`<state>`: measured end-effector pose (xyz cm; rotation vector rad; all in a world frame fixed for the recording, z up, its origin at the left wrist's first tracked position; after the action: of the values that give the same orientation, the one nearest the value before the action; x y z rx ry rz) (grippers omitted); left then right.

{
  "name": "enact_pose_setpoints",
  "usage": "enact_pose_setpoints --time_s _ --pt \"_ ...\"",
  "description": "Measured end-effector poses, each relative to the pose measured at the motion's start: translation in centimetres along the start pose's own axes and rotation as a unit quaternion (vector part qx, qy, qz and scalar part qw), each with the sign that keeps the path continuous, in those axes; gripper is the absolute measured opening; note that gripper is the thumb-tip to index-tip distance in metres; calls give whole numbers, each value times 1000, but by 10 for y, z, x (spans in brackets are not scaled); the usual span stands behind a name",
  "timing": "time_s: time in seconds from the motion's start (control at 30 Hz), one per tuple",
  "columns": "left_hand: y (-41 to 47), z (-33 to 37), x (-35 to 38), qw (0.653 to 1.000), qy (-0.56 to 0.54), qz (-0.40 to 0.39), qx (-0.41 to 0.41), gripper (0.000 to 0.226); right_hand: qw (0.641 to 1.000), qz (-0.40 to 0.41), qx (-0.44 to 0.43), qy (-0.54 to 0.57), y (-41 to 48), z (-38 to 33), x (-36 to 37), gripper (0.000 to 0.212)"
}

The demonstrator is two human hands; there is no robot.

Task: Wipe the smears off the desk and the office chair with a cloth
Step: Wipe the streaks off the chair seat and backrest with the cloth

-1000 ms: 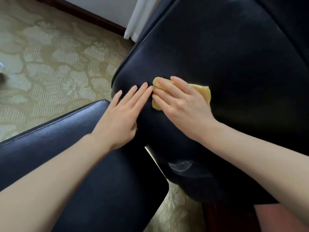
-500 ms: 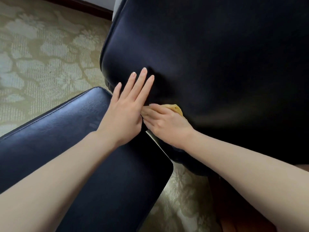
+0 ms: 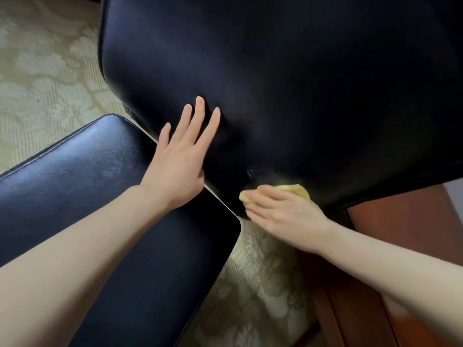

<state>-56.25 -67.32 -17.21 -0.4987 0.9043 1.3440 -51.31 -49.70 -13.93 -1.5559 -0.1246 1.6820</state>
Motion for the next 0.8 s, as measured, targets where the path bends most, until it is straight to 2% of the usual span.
enact_pose_setpoints --time_s 0.07,0.1,0.17,0.27,0.37,0.47,0.67,0.8 --pt "1 -2 -1 1000 4 -10 2 105 992 117 31 -18 -11 17 -38 51" --pt "1 -3 -2 1000 4 -13 3 106 982 174 23 -77 -17 23 -58 45" --pt "1 -4 -3 1000 2 -18 3 108 952 242 11 -189 -24 40 -90 37" --pt "0 -4 -5 1000 3 -18 6 109 906 334 4 -260 -17 70 -132 31" --pt "-1 -5 -5 1000 1 -10 6 110 854 413 36 -314 3 86 -158 26" --pt "0 -5 -5 1000 -9 -5 0 110 844 440 84 -294 28 82 -153 27" --pt "3 -7 -1 1000 -16 1 -5 109 887 386 92 -236 52 48 -103 38" --pt "0 -9 3 1000 15 8 6 106 898 368 113 -215 50 35 -75 40"
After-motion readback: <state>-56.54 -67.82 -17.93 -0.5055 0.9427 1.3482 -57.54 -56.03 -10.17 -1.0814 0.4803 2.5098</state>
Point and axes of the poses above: each hand's wrist, its own y-axis towards the middle knuckle, its own x-axis out of the palm, z = x × y, the point moved 5 cm from there along y, towards the middle knuckle, and after that the axes turned 4 degrees about z, right-handed, at the moved point
